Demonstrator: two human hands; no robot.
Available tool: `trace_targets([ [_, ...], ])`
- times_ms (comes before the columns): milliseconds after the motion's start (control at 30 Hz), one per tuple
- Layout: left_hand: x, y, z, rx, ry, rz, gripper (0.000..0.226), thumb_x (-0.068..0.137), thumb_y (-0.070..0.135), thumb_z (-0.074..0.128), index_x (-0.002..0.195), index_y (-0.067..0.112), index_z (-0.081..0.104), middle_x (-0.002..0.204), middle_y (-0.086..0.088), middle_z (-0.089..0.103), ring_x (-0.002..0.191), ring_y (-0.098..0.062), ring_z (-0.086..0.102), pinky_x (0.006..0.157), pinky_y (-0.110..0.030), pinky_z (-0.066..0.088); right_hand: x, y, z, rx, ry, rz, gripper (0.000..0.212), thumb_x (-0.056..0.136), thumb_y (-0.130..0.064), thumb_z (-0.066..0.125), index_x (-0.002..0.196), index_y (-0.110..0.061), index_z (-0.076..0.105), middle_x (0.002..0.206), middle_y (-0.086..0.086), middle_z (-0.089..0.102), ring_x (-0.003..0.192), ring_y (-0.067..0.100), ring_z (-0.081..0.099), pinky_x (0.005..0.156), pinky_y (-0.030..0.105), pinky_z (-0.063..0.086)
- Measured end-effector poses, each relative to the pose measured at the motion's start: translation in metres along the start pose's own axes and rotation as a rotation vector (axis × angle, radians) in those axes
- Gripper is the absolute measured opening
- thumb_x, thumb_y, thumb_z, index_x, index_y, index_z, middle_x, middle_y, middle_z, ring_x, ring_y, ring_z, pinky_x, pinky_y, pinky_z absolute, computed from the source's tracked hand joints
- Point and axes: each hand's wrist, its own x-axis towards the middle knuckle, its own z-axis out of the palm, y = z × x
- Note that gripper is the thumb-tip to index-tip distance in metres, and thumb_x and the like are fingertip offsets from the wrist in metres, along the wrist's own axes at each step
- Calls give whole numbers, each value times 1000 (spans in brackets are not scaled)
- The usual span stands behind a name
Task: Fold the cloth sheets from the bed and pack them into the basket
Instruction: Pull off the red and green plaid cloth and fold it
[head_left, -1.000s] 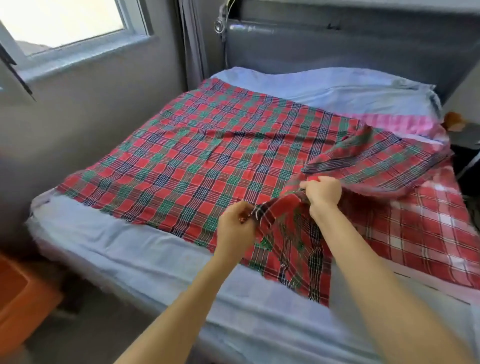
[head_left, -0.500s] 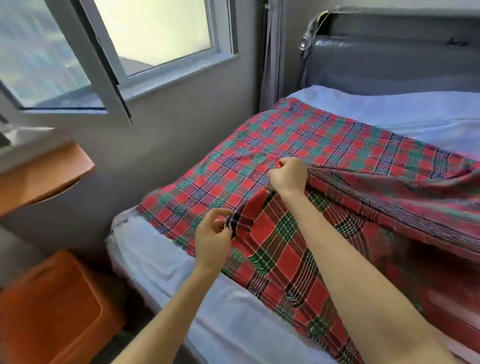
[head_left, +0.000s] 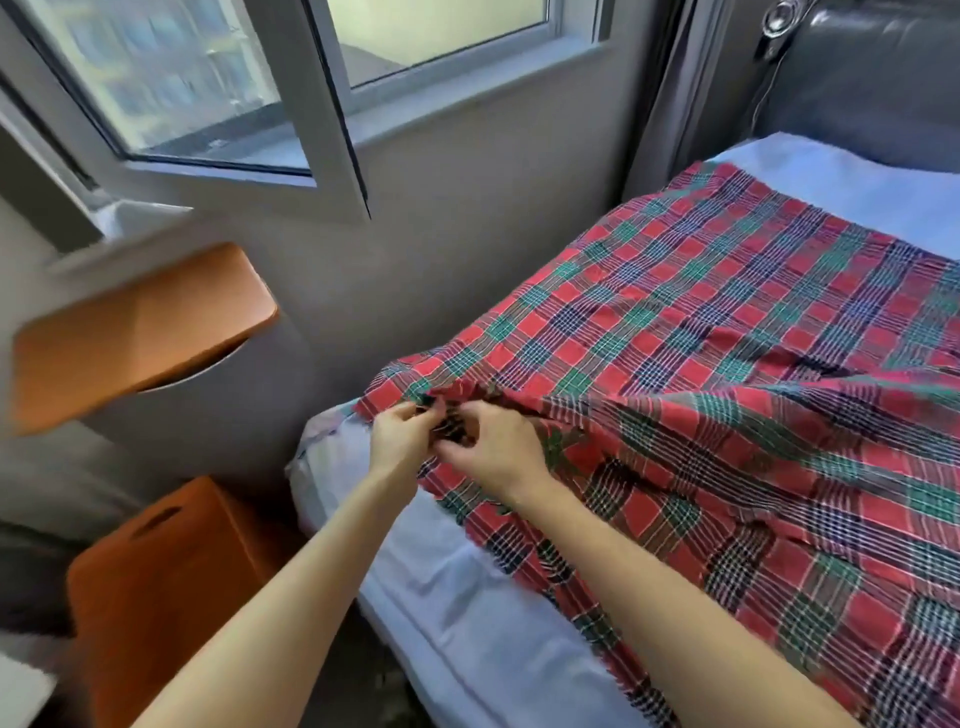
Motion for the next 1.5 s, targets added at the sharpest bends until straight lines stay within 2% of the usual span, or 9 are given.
trace_targets([
  [267, 122, -13, -31, 85, -201, -158, 18, 83, 7, 68, 67, 7, 62, 61, -2, 63, 57, -13, 58, 56, -20, 48, 89, 21, 100, -282, 348, 38, 21, 74, -6, 47, 74, -6, 68, 63, 7, 66, 54, 26, 63, 46, 27, 47],
  [433, 220, -27, -81, 32, -135, -298, 20, 87, 2, 56, 71, 14, 55, 62, -2, 47, 53, -11, 42, 56, -21, 35, 167, -7, 128, -343, 312, 60, 17, 61, 9, 65, 57, -5, 58, 44, 6, 53, 35, 24, 51, 36, 22, 31],
  [633, 335, -104, -104, 362, 62, -483, 25, 90, 4, 48, 66, 2, 52, 54, -14, 42, 54, -24, 47, 53, -25, 31, 215, 19, 144, -422, 272, 245, 35, 71, 8, 70, 103, -5, 72, 49, 3, 58, 37, 22, 52, 36, 24, 34],
  [733, 378, -147, -93, 465, 61, -496, 37, 82, 20, 52, 85, -14, 63, 84, -37, 62, 87, -46, 63, 70, -39, 51, 223, 39, 148, -532, 62, 390, 57, 89, 3, 48, 142, -16, 42, 68, 4, 61, 57, 24, 53, 48, 26, 33],
  [900, 412, -171, -80, 247, 103, -638, 18, 87, 24, 63, 92, 8, 59, 66, -8, 54, 53, -23, 51, 56, -27, 43, 220, 78, 153, -414, -35, 565, 53, 91, 2, 41, 141, -17, 44, 112, 8, 67, 94, 27, 63, 74, 35, 51],
  [1100, 413, -150, -68, -46, 171, -706, 31, 86, -3, 55, 60, 8, 43, 33, 2, 43, 30, -7, 37, 30, -12, 24, 214, 112, 146, -160, 69, 646, 37, 92, -1, 46, 124, -10, 62, 97, 11, 72, 49, 11, 48, 44, 19, 33],
  [1200, 372, -104, -38, 292, 106, -111, 12, 79, 1, 54, 74, 7, 63, 59, -4, 54, 54, -11, 45, 44, -13, 36, 210, 133, 126, 106, 215, 859, 25, 91, -1, 52, 106, -7, 71, 74, 2, 66, 46, 9, 43, 44, 18, 31],
  [1333, 294, -81, -4, 720, -513, 996, 20, 71, 8, 49, 72, 9, 69, 65, 0, 58, 61, -13, 51, 57, -19, 37, 196, 156, 78, 538, 605, 1190, 27, 87, 8, 55, 109, 0, 68, 90, 6, 65, 92, 24, 60, 81, 36, 48],
  [1500, 278, -150, 5, 1364, -965, 902, 8, 50, 22, 63, 57, 20, 63, 59, 2, 52, 53, -22, 54, 45, -23, 40, 162, 182, 37, 585, 741, 1307, 46, 89, 6, 56, 134, 4, 47, 138, 12, 49, 129, 27, 45, 106, 34, 33],
])
